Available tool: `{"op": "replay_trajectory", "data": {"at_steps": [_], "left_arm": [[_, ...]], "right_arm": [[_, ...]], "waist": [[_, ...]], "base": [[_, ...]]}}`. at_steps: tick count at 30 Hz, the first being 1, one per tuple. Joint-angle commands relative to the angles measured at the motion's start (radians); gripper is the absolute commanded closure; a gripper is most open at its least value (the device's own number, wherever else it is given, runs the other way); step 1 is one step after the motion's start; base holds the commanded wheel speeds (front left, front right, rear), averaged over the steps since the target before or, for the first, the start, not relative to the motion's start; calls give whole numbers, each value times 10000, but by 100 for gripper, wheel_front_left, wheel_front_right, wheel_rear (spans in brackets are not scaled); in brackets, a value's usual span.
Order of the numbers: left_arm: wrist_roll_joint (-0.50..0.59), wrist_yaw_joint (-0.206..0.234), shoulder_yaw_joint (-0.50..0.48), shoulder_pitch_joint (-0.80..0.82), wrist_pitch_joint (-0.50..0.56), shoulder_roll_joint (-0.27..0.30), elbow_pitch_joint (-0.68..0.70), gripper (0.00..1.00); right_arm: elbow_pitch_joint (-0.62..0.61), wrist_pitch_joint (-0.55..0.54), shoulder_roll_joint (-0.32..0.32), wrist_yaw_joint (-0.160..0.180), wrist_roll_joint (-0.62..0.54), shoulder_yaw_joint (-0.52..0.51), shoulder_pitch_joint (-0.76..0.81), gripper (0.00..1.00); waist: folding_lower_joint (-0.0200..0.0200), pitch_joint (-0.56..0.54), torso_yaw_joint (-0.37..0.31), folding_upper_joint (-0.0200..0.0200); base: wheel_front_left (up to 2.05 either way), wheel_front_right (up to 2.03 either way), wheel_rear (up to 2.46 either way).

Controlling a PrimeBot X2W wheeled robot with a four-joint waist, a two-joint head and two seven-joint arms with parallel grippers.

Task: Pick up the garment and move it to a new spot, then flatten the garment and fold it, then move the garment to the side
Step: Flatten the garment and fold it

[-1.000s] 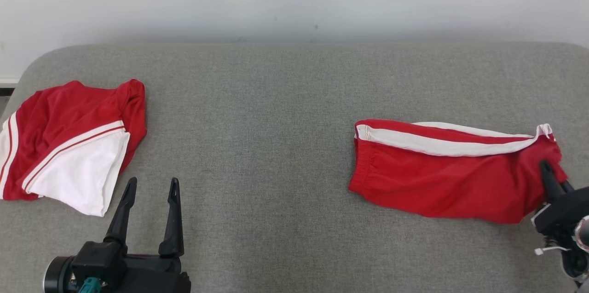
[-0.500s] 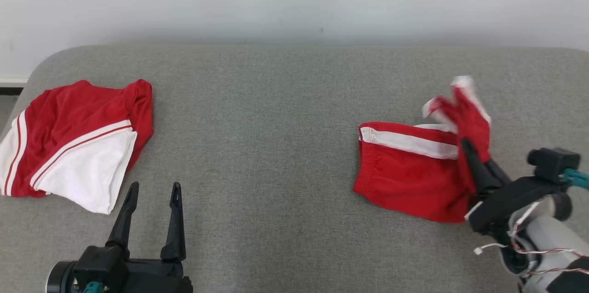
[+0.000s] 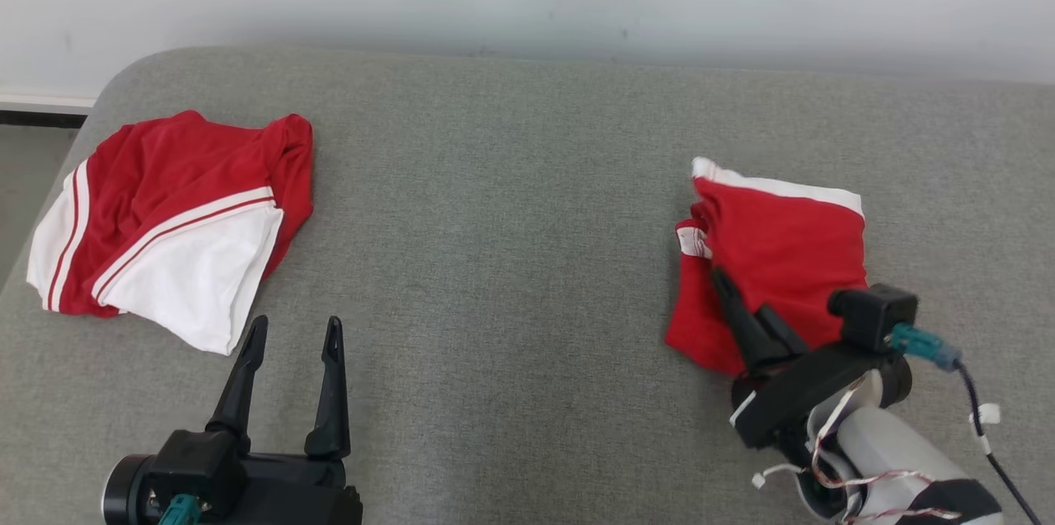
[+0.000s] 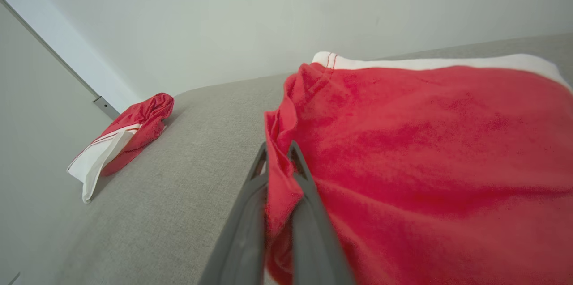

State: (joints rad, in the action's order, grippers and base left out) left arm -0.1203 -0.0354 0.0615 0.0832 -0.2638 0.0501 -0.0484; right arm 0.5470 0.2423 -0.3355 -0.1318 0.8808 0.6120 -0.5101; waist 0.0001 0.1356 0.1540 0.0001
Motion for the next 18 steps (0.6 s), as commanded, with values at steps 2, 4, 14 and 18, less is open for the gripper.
{"op": "replay_trajectory", "data": {"at_steps": [2, 4, 14, 18], "left_arm": [[-78, 62, 8, 49, -10, 7, 29, 0], [-109, 79, 15, 26, -10, 7, 18, 0], [-153, 163, 19, 21, -10, 5, -9, 0], [-91, 133, -56, -17, -10, 8, -12, 0]], "right_arm": [[22, 58, 102, 23, -507, 196, 319, 100], [94, 51, 237, 23, -534, 146, 530, 100], [-42, 154, 507, 23, -787, -240, 777, 0], [-481, 233, 258, 23, -1062, -885, 857, 0]], "waist": [[-1, 45, 128, -1], [-1, 39, 156, -1], [-1, 16, 17, -1], [-1, -45, -95, -1]], "base": [[0, 0, 0], [0, 0, 0], [0, 0, 0], [0, 0, 0]]}}
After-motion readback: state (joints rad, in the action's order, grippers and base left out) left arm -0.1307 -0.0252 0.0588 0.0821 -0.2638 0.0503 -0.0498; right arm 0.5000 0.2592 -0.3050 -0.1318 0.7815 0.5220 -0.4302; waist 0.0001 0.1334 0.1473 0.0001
